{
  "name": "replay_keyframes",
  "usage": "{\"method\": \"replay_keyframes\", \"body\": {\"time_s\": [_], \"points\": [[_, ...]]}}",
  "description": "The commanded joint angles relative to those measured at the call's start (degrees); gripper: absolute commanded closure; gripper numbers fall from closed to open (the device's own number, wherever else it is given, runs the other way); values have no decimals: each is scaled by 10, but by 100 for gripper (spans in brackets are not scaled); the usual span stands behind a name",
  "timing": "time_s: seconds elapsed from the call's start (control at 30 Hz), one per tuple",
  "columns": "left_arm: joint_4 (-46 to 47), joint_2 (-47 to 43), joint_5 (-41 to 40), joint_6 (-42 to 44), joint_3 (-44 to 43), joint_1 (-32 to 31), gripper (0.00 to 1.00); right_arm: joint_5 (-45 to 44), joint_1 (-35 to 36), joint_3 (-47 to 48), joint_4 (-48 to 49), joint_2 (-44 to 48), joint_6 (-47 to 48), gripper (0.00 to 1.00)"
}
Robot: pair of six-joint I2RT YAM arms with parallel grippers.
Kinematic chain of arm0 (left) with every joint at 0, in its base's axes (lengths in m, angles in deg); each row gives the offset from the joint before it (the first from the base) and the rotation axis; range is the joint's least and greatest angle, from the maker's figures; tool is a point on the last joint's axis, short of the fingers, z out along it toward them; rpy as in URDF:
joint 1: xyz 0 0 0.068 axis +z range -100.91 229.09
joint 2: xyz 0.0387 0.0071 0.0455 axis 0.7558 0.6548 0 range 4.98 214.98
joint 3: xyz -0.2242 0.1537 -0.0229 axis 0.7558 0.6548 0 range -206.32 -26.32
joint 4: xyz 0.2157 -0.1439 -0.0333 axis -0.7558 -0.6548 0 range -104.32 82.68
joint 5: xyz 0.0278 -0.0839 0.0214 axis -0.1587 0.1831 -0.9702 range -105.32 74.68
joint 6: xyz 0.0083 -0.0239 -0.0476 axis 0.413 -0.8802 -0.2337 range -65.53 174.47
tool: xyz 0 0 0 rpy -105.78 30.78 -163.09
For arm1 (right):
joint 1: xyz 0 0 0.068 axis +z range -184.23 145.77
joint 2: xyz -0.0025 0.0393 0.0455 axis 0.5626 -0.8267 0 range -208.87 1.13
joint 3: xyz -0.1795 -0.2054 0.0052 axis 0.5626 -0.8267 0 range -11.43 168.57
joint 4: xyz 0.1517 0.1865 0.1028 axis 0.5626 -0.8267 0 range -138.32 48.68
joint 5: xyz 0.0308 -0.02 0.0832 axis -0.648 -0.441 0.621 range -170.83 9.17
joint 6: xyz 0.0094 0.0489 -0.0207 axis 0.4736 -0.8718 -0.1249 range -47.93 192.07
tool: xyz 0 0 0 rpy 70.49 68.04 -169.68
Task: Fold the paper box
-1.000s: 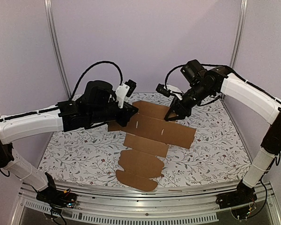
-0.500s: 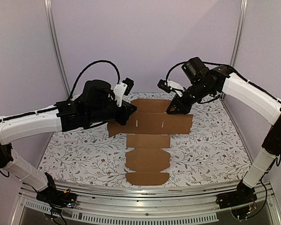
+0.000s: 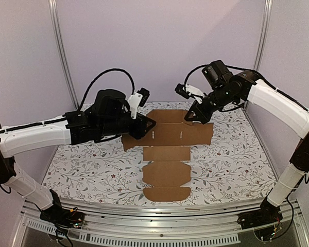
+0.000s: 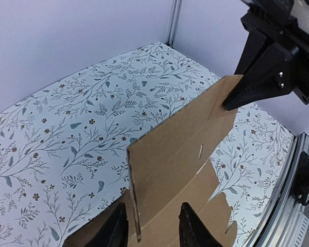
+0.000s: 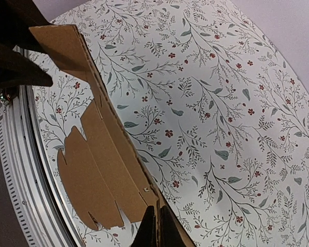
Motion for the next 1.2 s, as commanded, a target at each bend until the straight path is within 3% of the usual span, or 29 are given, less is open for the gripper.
{"method": "replay_keyframes", "body": {"time_s": [0.0,0.1,0.2,0.4,0.73,1.07,1.17], "points": [[-41,4,38,-6,-34,-22,51,-23,2,23,8,5,40,100],[-90,-42,26,6,-57,-22,32,-34,2,26,7,4,96,100],[-113,-94,-2,21,-72,-19,19,-15,2,19,3,10,138,100],[-245,-55,69,63,-193,19,18,92,2,58,-42,19,227,100],[-373,81,112,128,-372,24,28,117,26,224,-107,-56,239,100],[-407,106,112,135,-422,24,54,91,38,224,-104,-52,208,100],[-428,120,109,135,-441,23,66,94,38,224,-102,-48,195,100]]}}
